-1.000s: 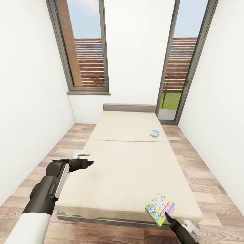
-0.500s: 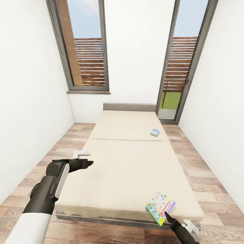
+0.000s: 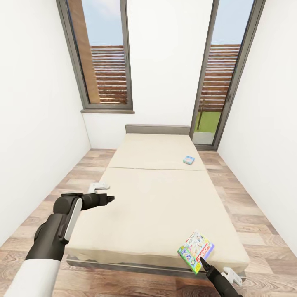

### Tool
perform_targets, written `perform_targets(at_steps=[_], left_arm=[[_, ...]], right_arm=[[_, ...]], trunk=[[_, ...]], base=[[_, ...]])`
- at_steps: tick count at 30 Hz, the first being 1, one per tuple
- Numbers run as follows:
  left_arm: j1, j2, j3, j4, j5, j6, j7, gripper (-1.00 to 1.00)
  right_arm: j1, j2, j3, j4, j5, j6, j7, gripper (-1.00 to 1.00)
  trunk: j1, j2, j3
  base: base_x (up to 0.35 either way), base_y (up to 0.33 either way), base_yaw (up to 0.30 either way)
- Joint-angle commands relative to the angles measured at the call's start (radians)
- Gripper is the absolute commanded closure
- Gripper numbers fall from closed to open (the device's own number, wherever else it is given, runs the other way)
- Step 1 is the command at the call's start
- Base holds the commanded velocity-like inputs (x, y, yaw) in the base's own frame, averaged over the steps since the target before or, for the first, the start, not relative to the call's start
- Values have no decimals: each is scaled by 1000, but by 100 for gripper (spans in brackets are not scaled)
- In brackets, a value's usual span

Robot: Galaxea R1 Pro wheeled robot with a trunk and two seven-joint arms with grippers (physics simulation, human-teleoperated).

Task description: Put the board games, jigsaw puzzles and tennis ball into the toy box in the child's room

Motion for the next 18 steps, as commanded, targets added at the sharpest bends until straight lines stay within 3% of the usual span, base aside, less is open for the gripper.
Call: perform_targets(at_steps=[1, 3, 4, 9, 11, 18], left_arm=[[-1, 2, 4, -4, 12, 9, -21, -100], [-1, 7, 12, -9, 24, 15, -70, -100], [-1, 18, 23, -12, 33, 19, -124, -100], [-1, 60, 46, -16, 45, 25, -263, -100], [-1, 87, 52, -17, 48, 25, -357, -100], [-1, 136, 61, -18, 48, 25, -624, -100]], right_arm=[[-1, 1, -6, 0, -6, 3, 6, -100], [-1, 1, -6, 1, -7, 4, 7, -100], [-1, 1, -6, 1, -8, 5, 9, -100], [-1, 1, -10, 1, -10, 6, 13, -100], [-1, 1, -20, 1, -14, 6, 14, -100], [-1, 2, -53, 1, -19, 6, 21, -100]], trunk=[[4, -8, -4], [12, -22, -11], [15, -29, -14], [35, -64, -29], [42, -78, -36], [69, -127, -58]], base=[[0, 0, 0], [0, 0, 0], [0, 0, 0], [0, 0, 0], [0, 0, 0], [0, 0, 0]])
